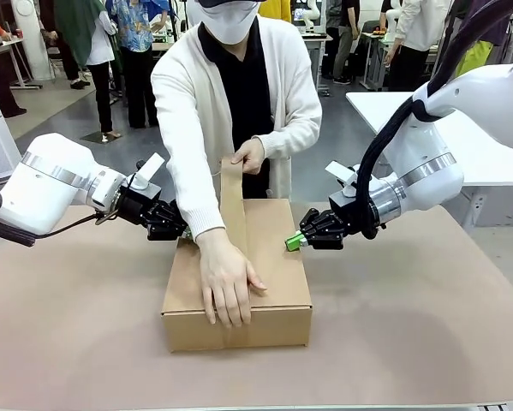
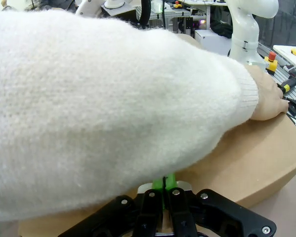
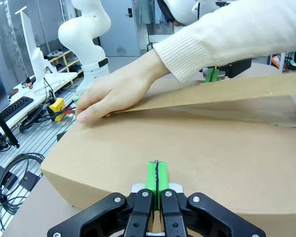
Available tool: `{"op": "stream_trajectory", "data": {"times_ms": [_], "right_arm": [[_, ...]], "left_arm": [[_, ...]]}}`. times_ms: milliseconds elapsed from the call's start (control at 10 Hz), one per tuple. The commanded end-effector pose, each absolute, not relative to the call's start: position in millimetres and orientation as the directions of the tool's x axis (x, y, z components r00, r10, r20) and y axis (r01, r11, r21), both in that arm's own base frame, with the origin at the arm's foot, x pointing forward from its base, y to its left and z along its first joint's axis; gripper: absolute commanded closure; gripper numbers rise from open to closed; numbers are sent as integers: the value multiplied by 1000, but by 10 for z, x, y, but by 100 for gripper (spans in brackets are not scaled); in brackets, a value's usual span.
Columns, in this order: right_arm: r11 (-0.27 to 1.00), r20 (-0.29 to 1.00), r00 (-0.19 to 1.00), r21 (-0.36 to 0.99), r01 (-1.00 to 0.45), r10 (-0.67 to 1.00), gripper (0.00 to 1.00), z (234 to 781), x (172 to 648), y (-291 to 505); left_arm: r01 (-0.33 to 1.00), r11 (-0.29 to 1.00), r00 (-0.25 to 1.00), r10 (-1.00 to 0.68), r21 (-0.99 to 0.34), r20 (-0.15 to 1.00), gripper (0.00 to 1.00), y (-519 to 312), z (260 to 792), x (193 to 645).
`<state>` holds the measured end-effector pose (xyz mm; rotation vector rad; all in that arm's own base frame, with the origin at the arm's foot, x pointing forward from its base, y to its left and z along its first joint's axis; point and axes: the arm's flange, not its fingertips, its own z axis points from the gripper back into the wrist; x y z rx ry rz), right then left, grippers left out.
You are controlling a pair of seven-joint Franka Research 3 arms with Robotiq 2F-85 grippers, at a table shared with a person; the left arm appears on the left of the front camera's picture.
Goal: Wrap the clocks to prevent damage.
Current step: After the human seals the box with tape, release both hands from the side flaps of the Package Box.
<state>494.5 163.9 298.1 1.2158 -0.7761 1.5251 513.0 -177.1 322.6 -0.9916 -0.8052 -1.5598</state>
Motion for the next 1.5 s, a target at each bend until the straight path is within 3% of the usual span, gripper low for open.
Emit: {"op": "stream_trajectory", "data": {"times_ms": [0, 1400], "right_arm": [[-289, 951, 7, 100, -952, 309, 99, 2955, 4943, 1642], [-289, 951, 7, 100, -952, 309, 99, 2955, 4943, 1642]], "left_arm": [[981, -194, -79, -424, -5, 902, 100, -1766, 3184, 5136], [981, -194, -79, -424, -5, 902, 100, -1766, 3184, 5136]]}}
